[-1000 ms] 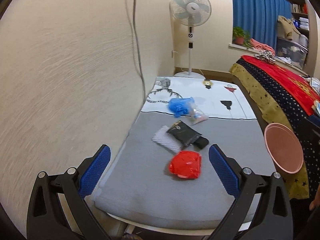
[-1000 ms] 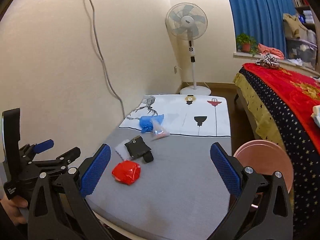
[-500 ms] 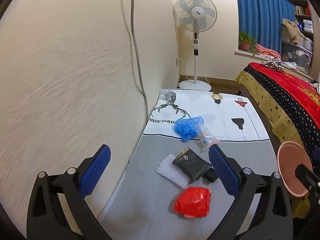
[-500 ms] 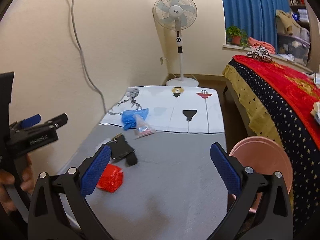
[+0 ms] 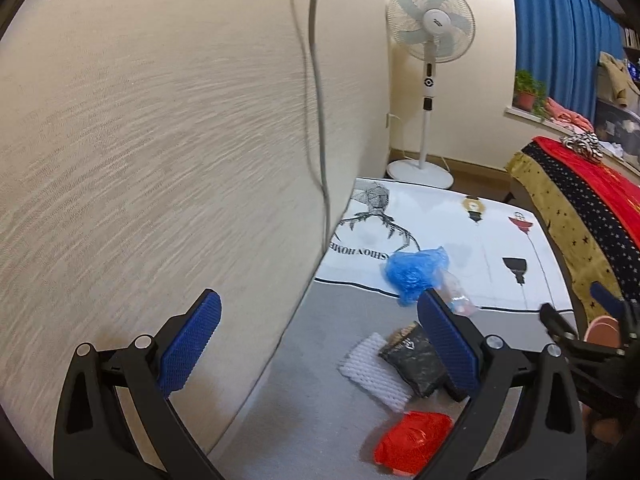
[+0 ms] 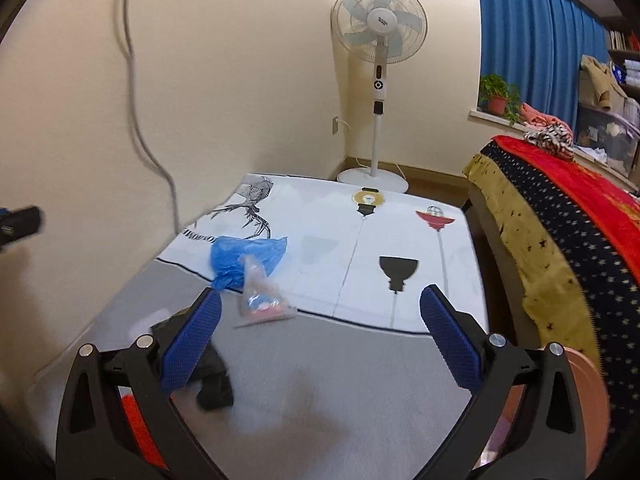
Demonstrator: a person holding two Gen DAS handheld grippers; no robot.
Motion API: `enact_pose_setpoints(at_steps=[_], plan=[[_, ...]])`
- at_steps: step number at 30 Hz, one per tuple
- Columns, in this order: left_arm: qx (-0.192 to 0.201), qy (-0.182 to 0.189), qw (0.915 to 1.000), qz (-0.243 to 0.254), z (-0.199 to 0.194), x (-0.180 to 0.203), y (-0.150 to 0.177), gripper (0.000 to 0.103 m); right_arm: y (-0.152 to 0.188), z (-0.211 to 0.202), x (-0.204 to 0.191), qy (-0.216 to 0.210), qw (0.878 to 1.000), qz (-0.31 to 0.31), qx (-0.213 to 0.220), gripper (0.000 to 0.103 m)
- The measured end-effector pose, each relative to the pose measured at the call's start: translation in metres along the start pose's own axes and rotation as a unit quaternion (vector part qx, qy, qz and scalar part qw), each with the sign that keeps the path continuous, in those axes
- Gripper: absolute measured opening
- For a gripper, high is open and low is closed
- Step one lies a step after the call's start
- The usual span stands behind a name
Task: Collect trash
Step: 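Grasp the clear plastic bag with the right gripper and lift it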
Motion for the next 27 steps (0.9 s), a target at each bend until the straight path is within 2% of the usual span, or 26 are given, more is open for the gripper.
enact_pose_setpoints(at_steps=[3, 5, 10, 18, 21, 24, 26, 27], plan=[[0.01, -0.009, 0.9999, 0.005, 0.003, 0.0, -0.005, 0.095, 0.002, 0.033, -0.002, -0.002, 1.0, 0.017, -0.001, 0.09], [0.012, -0.009, 0.9999, 0.005, 0.004, -0.001, -0.007, 0.095, 0.003, 0.05, -0.006, -0.005, 1.0, 0.019, -0.005, 0.079], [0.008, -0.008, 0.9999, 0.0, 0.009, -0.003, -0.009, 0.095, 0.012, 0.087, -0.029, -0.031, 0.999, 0.01, -0.025, 0.065], [-0.003, -0.006, 1.0, 0.007, 0.016, -0.001, -0.006, 0.095, 0.01, 0.113, -0.057, -0.059, 0.998, -0.011, -0.029, 0.063], [-0.003, -0.007, 0.9999, 0.006, 0.016, -0.002, -0.006, 0.095, 0.011, 0.124, -0.06, -0.059, 0.997, -0.016, -0.05, 0.062], [-0.004, -0.007, 1.0, 0.005, 0.016, -0.002, -0.006, 0.095, 0.015, 0.135, -0.061, -0.067, 0.995, -0.014, -0.077, 0.046], [-0.004, -0.008, 0.9999, 0.005, 0.016, -0.003, -0.006, 0.095, 0.017, 0.138, -0.061, -0.077, 0.993, -0.011, -0.085, 0.02], [-0.003, -0.009, 0.9999, 0.005, 0.016, -0.003, -0.006, 0.095, 0.018, 0.138, -0.062, -0.078, 0.993, -0.012, -0.085, 0.02]])
Point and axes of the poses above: each gripper's, at about its wrist camera, not at the fingertips, and z roughly the way its jaws point, x to its right, y to its underside, the point moved 7 cm from there along z, roughly the way its jaws point, and after that the axes turned 4 degrees about -z, right-handed, at the moved point
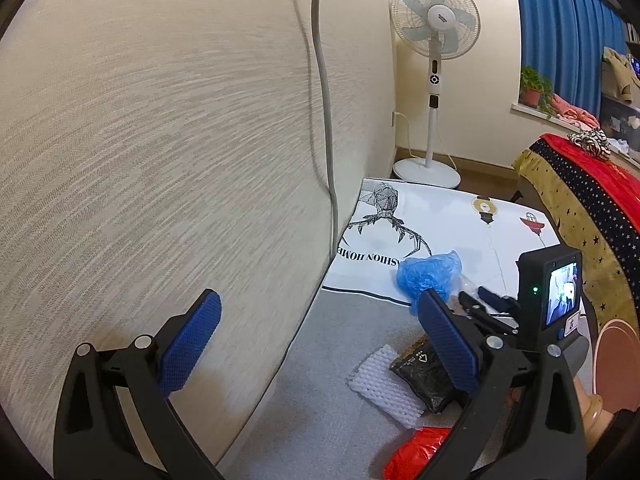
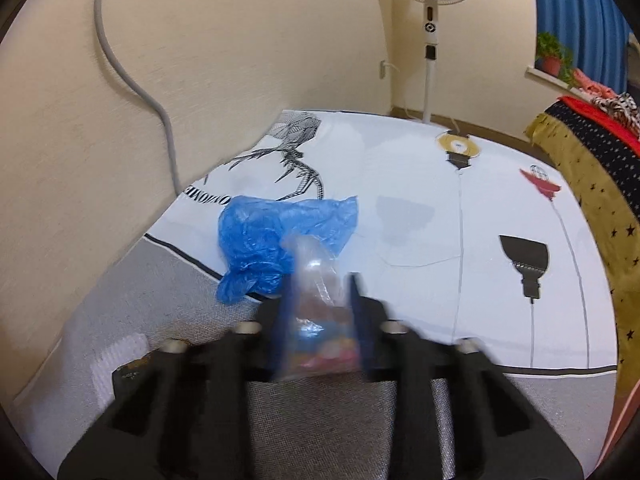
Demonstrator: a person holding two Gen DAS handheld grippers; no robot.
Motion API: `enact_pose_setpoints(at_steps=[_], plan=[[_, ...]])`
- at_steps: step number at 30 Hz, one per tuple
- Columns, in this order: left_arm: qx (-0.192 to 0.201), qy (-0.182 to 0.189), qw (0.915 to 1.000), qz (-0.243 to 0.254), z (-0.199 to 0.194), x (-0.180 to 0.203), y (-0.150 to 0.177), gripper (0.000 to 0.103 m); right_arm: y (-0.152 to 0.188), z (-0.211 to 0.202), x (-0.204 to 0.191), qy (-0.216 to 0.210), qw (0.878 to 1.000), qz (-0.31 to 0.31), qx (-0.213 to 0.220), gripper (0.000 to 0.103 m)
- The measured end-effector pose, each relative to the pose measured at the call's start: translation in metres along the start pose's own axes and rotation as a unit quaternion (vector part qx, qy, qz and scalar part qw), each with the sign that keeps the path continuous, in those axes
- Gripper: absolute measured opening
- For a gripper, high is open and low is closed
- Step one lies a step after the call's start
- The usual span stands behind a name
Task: Collect trash
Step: 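Grasp the clear plastic bag with the right gripper and lift it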
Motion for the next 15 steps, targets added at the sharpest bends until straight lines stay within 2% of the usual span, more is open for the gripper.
enact_pose_setpoints(at_steps=[2, 9, 15], plan=[[0.0, -0.001, 1.0, 0.0, 0.001, 0.0, 0.0, 0.095, 0.0, -0.003, -0.001, -0.002, 1.0, -0.003, 0.008, 0.015], [0.015, 0.001, 0.9999, 0.005, 0.0, 0.002, -0.002, 0.095, -0.008, -0.034, 0.008, 0.018, 0.999, 0.008, 0.043, 0.012], [0.032, 0.05, 0.9982, -0.013, -0.005, 0.009, -0.002, 0.095, -0.02, -0.108, 0.03, 0.032, 0.998, -0.004, 0.059, 0.012]])
Point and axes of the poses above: each gripper's, at about its wrist camera, not at the fingertips, and z roughly the way its jaws point, x to its right, y to its underside, the point moved 7 cm from there along z, roughly the way its jaws point, and after that the axes turned 4 degrees about -z, right-handed, at the moved point
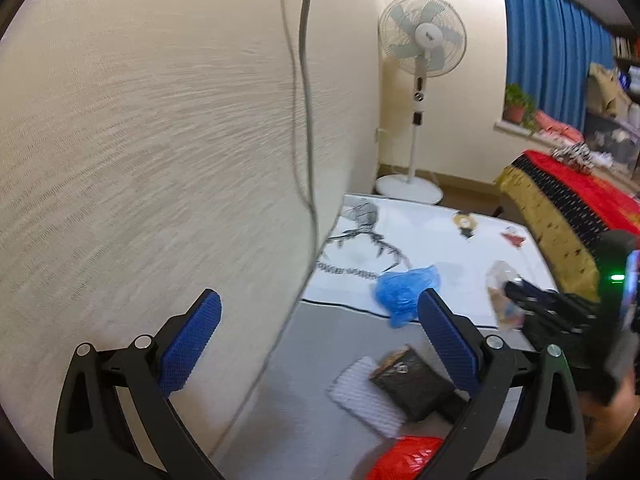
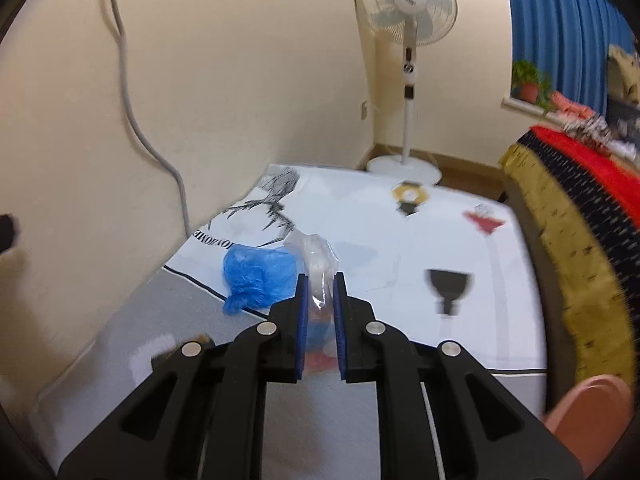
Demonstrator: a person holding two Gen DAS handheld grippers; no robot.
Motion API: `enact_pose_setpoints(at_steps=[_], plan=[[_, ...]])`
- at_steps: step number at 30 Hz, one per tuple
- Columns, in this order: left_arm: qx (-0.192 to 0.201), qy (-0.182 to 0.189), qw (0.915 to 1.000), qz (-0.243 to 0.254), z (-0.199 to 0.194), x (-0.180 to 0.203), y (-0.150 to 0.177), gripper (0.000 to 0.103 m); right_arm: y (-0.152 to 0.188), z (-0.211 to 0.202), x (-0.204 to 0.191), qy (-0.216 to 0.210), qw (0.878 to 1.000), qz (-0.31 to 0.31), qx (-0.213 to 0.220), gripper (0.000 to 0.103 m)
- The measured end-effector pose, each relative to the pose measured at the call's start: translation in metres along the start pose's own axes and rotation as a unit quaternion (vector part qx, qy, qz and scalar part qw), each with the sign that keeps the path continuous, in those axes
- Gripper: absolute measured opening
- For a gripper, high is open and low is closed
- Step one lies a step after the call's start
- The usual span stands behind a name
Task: Collect trash
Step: 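Grasp the clear plastic bag with the right gripper and lift it, then hold the clear bag up while the left gripper grasps the black pouch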
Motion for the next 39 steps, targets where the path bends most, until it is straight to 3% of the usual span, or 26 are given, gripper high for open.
enact_pose_setpoints(at_steps=[6, 10, 12, 16, 22, 31, 34, 39], plan=[[0.021, 0.043, 0.9988, 0.009, -0.003, 0.019, 0.007, 0.095, 0.005, -0.097, 0.04, 0.037, 0.999, 0.005, 0.0, 0.013], [0.004, 0.123, 0.9923, 0.013, 0.003, 0.041, 0.024, 0.095, 0.019, -0.15, 0.061, 0.054, 0.998, 0.042, 0.002, 0.013], [-0.012, 0.142, 0.9892, 0.037, 0.014, 0.052, 0.038, 0.095, 0.029, -0.169, 0.069, 0.057, 0.996, 0.067, 0.008, 0.013], [-0.036, 0.104, 0.9899, 0.09, 0.046, 0.063, 0.07, 0.095, 0.04, -0.189, 0.084, 0.06, 0.993, 0.102, 0.019, 0.013], [-0.065, 0.08, 0.9916, 0.078, 0.08, 0.069, 0.095, 0.095, 0.041, -0.189, 0.097, 0.055, 0.992, 0.11, 0.024, 0.013], [-0.08, 0.084, 0.9912, 0.064, 0.101, 0.083, 0.108, 0.095, 0.04, -0.186, 0.1, 0.041, 0.994, 0.104, 0.021, 0.013], [-0.098, 0.078, 0.9888, 0.08, 0.109, 0.087, 0.117, 0.095, 0.04, -0.185, 0.099, 0.038, 0.994, 0.103, 0.02, 0.013], [-0.124, 0.082, 0.9869, 0.061, 0.119, 0.081, 0.121, 0.091, 0.041, -0.182, 0.097, 0.035, 0.994, 0.098, 0.018, 0.013]])
Point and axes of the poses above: each gripper's, at about its wrist camera, not at the fingertips, and z roughly the way its jaws point, x to its right, y to its underside, the point moved 7 cm from there along z, roughly the way its jaws point, and after that the axes turned 4 degrees about -z, right-handed, at the moved point
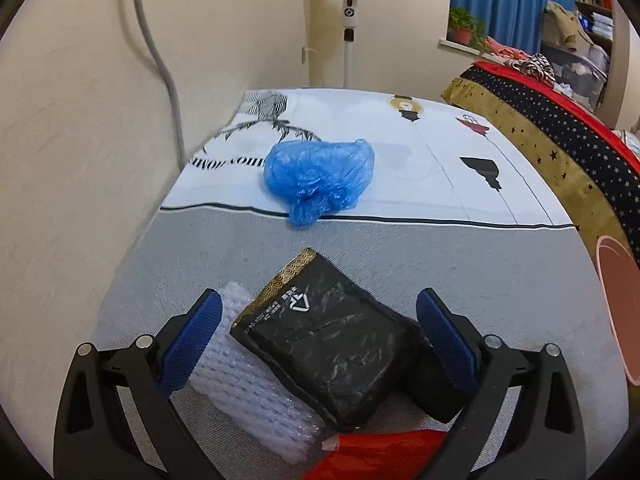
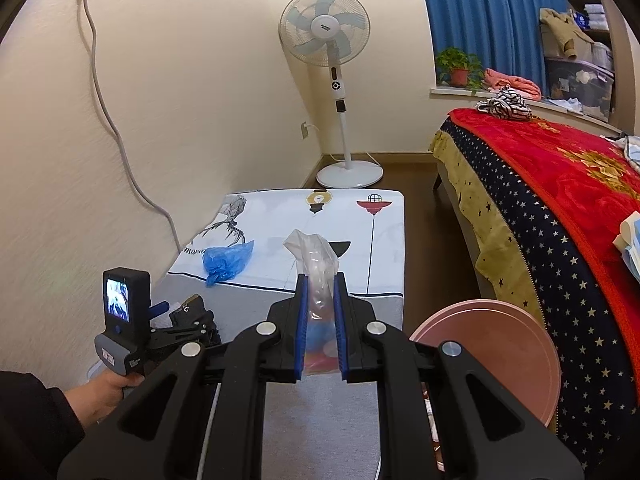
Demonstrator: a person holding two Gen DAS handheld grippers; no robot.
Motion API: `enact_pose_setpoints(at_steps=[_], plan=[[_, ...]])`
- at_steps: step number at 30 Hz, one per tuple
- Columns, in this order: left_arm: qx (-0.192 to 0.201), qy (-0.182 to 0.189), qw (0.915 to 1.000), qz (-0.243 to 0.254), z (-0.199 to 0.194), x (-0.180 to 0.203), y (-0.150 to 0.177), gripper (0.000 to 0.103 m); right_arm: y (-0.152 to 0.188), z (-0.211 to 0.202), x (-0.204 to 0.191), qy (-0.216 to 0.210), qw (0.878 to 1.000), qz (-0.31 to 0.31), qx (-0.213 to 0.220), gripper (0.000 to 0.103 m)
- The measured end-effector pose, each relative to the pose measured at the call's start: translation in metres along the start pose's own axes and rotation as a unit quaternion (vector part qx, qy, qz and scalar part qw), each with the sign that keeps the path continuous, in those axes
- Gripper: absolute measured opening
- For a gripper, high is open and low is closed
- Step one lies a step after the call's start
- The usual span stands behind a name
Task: Collect trash
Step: 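Hold the clear bag up while the left gripper grasps the black pouch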
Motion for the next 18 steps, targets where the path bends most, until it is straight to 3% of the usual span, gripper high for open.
enact_pose_setpoints(at_steps=[4, 7, 9, 13, 18], plan=[[-0.014, 0.01, 0.9998, -0.013, 0.006, -0.004, 0.001, 0.075, 0.001, 0.002, -0.001, 0.0, 1.0, -0.001, -0.003, 0.013], [-0.019, 0.018, 0.9994, -0.025, 0.009, -0.007, 0.002, 0.047, 0.001, 0.002, -0.001, 0.0, 1.0, -0.001, -0.003, 0.013], [-0.016, 0.023, 0.999, -0.035, 0.008, -0.011, 0.001, 0.035, 0.001, 0.003, -0.002, -0.001, 1.0, -0.002, -0.003, 0.013], [0.0, 0.032, 0.9989, -0.035, 0.005, -0.012, -0.004, 0.0, 0.001, 0.003, -0.003, -0.001, 1.0, -0.006, -0.003, 0.013], [0.025, 0.026, 0.9991, -0.024, -0.003, -0.01, -0.01, 0.0, 0.002, 0.002, -0.002, 0.0, 1.0, -0.007, -0.002, 0.013]])
Point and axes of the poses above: each gripper's, at about its wrist camera, not at the fingertips, and z roughly the way its jaws point, x to its right, y to its underside, the point moved 7 cm from there along z, roughly the way its jaws point, and after that the axes turned 4 degrees about -z, right-handed, at the moved point
